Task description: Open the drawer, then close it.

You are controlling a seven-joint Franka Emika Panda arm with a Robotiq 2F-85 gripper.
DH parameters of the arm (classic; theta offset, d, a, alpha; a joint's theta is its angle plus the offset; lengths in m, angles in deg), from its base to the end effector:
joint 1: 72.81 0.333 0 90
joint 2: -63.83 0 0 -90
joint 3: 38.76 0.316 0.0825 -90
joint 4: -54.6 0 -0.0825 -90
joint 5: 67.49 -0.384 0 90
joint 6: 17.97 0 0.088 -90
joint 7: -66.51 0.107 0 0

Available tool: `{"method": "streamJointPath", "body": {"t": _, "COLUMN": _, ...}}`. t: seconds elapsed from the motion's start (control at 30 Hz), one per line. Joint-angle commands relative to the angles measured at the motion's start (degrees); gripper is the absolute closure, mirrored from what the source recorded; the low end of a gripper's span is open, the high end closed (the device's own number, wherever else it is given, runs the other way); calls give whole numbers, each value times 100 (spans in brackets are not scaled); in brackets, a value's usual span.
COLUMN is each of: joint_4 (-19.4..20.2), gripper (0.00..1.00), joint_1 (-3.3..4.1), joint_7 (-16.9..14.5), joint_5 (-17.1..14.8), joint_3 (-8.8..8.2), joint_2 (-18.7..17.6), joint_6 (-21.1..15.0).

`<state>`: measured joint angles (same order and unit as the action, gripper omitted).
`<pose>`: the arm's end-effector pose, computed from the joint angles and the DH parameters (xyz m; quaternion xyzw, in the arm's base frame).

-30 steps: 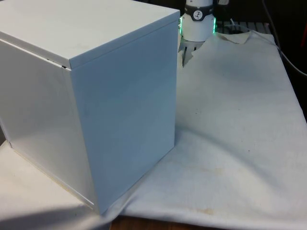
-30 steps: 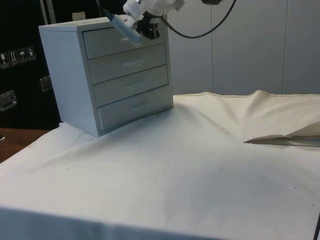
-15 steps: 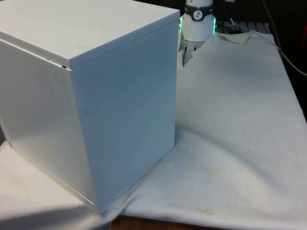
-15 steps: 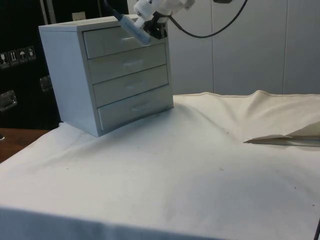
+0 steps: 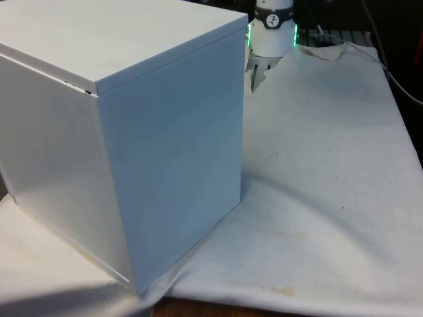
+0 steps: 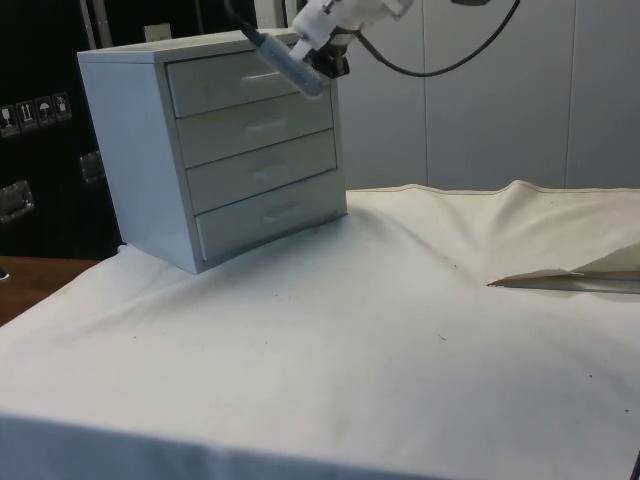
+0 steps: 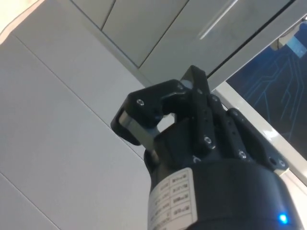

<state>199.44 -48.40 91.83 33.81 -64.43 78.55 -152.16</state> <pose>0.4546 -0.0241 0.3758 0.7646 0.3625 0.1568 0.5093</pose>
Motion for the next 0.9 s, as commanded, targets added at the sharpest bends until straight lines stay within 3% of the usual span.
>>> {"method": "streamJointPath", "body": {"t": 0.0, "joint_4": 63, "gripper": 100, "joint_1": 6, "joint_7": 63, "joint_5": 69, "joint_3": 46, "joint_2": 80, "joint_6": 86}}
{"method": "streamJointPath", "body": {"t": 0.27, "joint_4": 418, "gripper": 100, "joint_1": 11, "joint_7": 229, "joint_5": 40, "joint_3": 344, "joint_2": 407, "joint_6": 441}}
{"method": "streamJointPath", "body": {"t": 0.6, "joint_4": 447, "gripper": 99, "joint_1": -6, "joint_7": 235, "joint_5": 29, "joint_3": 378, "joint_2": 424, "joint_6": 493}}
{"method": "streamJointPath", "body": {"t": 0.7, "joint_4": 435, "gripper": 83, "joint_1": -6, "joint_7": 229, "joint_5": 23, "joint_3": 378, "joint_2": 413, "joint_6": 487}}
{"method": "streamJointPath", "body": {"t": 0.73, "joint_4": 430, "gripper": 71, "joint_1": -11, "joint_7": 229, "joint_5": 23, "joint_3": 372, "joint_2": 401, "joint_6": 487}}
{"method": "streamJointPath", "body": {"t": 0.87, "joint_4": 424, "gripper": 51, "joint_1": -11, "joint_7": 223, "joint_5": 23, "joint_3": 372, "joint_2": 395, "joint_6": 487}}
